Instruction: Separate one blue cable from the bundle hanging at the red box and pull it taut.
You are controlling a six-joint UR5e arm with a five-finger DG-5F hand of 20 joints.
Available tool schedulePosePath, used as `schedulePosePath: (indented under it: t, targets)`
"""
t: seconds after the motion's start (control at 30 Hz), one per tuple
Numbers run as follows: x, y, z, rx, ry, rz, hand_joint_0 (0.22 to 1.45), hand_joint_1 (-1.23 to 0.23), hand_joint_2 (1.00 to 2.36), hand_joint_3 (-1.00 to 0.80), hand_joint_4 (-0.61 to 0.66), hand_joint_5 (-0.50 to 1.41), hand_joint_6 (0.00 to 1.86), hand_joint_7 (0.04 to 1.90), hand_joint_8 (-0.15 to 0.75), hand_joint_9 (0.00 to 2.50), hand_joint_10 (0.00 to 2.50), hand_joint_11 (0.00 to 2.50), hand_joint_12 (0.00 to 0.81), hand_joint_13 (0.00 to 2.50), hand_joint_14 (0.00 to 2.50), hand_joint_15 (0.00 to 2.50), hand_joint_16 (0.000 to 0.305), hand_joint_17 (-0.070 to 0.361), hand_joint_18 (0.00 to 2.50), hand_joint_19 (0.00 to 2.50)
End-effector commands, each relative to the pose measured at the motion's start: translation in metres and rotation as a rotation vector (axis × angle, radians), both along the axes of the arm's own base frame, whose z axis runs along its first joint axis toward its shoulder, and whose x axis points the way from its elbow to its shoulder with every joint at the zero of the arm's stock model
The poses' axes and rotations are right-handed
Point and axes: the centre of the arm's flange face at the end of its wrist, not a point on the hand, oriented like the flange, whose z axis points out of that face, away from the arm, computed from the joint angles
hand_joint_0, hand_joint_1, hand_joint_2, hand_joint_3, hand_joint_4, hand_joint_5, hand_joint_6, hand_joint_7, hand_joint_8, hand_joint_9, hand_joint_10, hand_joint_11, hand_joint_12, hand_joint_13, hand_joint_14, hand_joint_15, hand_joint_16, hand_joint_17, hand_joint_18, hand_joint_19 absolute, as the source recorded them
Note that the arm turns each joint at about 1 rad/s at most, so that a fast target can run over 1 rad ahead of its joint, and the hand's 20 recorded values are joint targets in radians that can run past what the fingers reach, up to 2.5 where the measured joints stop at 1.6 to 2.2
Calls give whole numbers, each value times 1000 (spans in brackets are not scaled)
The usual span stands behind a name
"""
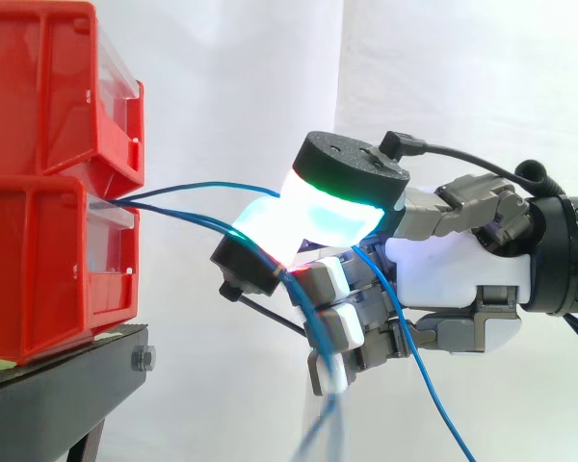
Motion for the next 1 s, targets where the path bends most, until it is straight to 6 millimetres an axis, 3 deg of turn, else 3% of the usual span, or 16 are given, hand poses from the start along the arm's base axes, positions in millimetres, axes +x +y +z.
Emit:
schedulePosePath:
  t: [0.0,0.23,0.3,0.4,0.63,0.8,0.97]
  targets:
    - [0,0,-1,0,2,0,586,-916,1000,-500,103,-188,862,1123,333,1131,24,946,399,1139,26,762,43,98,991,634]
    - [0,0,0,0,0,0,533,-637,1000,-500,125,-178,843,1084,354,1171,22,917,416,1169,22,756,46,104,1021,646]
    - [0,0,0,0,0,0,558,-532,1000,-500,120,-173,832,1075,348,1191,22,902,413,1173,24,745,46,103,1019,655]
    - [0,0,0,6,-1,0,613,-486,1000,-500,109,-170,823,1094,345,1199,22,906,406,1174,24,748,45,100,1016,663]
    - [0,0,0,6,-1,0,616,-556,1015,-319,114,-170,809,1119,350,1170,22,912,416,1164,24,759,47,106,1006,667]
    - [0,0,0,6,-1,0,600,-694,1020,-176,114,-178,815,1188,355,1134,22,907,419,1138,25,761,48,107,994,669]
    - [0,0,0,6,1,0,612,-728,1020,-153,125,-185,835,1174,357,1123,23,911,424,1136,22,758,49,109,1001,654]
